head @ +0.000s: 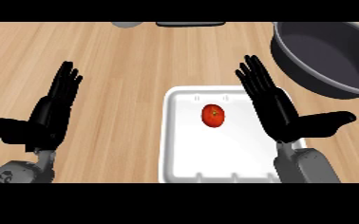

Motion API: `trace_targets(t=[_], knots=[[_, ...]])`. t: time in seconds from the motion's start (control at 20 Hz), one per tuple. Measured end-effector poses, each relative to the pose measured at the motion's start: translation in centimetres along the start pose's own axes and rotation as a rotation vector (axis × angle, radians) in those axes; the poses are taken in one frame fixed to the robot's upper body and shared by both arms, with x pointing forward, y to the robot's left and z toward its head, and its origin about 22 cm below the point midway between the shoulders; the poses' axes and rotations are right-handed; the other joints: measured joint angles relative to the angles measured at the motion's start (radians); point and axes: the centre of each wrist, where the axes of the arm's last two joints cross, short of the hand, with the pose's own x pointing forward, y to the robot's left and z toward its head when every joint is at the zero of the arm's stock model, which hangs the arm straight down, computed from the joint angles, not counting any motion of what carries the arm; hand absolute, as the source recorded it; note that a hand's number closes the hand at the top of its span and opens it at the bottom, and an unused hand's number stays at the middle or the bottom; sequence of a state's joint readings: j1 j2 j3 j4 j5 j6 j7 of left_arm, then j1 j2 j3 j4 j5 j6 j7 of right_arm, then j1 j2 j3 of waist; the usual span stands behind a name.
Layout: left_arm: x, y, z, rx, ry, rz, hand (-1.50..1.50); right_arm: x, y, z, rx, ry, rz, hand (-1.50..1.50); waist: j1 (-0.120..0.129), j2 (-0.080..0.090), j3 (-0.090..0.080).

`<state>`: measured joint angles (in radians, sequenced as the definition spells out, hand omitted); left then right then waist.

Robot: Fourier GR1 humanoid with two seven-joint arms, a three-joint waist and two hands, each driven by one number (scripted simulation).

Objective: Pick the tomato from the tray and place it in the pot

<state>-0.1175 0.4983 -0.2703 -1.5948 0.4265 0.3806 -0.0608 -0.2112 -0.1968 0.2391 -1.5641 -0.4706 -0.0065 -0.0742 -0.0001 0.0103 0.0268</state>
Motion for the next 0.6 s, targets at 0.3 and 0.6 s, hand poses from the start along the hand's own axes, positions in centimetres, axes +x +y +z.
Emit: trace_targets(t=[0.3, 0.6], knots=[[-0.7, 0.6, 0.8, 0.073, -0.009, -0.021, 0.00, 4.4, -3.2, 1.8, -0.195, -0.343, 0.350, 1.50, -0.062, -0.034, -0.024], [-2.1, 0.2, 2.2, 0.117, 0.007, 0.003, 0.00, 2.6, -7.3, 7.6, -0.680, -0.358, 0.723, -1.50, -0.116, -0.033, -0.032]])
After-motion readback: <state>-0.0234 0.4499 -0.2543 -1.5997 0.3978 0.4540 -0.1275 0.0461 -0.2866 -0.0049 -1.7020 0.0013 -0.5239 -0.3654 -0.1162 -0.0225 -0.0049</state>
